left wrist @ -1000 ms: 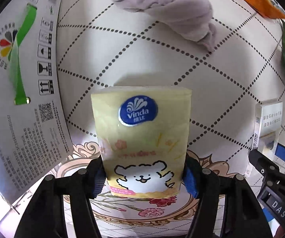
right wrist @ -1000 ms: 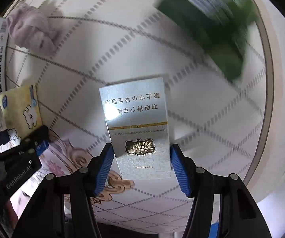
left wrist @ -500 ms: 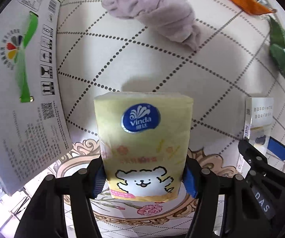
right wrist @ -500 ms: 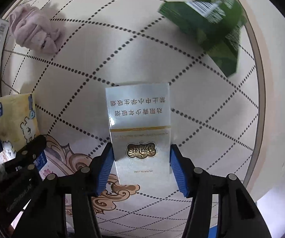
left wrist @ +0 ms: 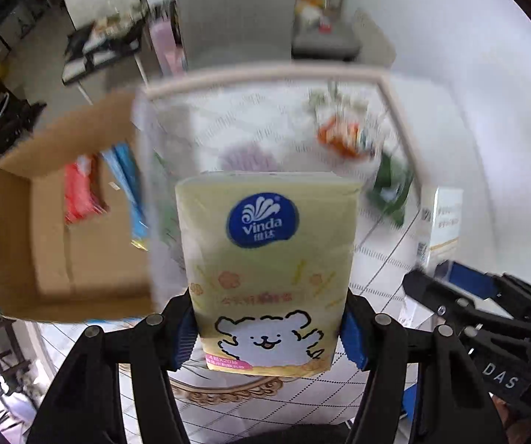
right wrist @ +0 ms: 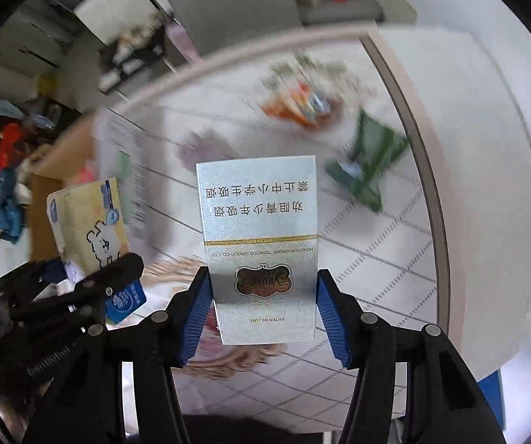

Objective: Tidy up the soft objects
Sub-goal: 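Carry the tissue pack and white box into the box and release both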

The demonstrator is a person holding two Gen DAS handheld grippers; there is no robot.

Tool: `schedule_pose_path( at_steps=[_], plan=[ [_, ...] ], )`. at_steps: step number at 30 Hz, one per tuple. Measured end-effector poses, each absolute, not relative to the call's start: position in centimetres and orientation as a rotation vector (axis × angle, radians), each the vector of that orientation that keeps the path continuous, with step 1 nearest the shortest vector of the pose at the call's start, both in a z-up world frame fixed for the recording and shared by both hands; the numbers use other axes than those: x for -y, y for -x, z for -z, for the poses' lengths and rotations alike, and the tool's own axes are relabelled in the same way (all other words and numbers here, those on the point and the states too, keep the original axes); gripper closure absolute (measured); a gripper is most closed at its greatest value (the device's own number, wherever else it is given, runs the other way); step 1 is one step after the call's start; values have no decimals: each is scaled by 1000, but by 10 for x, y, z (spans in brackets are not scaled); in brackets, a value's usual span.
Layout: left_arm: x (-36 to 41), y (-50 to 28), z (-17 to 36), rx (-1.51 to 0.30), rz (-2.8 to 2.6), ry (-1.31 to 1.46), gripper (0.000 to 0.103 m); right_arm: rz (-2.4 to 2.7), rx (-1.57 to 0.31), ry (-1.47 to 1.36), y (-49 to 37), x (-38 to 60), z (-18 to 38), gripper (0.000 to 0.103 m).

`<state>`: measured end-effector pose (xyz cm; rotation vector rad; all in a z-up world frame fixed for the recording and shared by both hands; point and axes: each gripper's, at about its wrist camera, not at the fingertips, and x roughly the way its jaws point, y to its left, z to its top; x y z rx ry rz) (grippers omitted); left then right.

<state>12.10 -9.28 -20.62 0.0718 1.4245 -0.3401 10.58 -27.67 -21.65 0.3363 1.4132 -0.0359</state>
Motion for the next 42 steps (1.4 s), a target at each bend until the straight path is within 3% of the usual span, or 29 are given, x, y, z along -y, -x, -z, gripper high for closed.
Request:
schedule_pose_path(
  at_steps=[6, 11, 18, 28, 42],
  plan=[
    [8, -154, 143, -1325, 299, -56, 42, -95, -1355, -323, -137, 190, 171, 45],
    [-76, -183, 145, -1327, 199, -22, 42, -157, -1368, -322, -156, 104, 178, 45],
    [-181, -228, 211, -1439, 65, -11, 42, -163, -1455, -271, -201, 10, 227, 45],
    [-215, -296, 334, -1658, 46, 20, 42, -48, -1643, -190, -236, -36, 350, 45],
    [-200, -330, 379, -1752, 40, -9, 41, 17, -1773, -164, -255, -29, 415, 44]
  ],
)
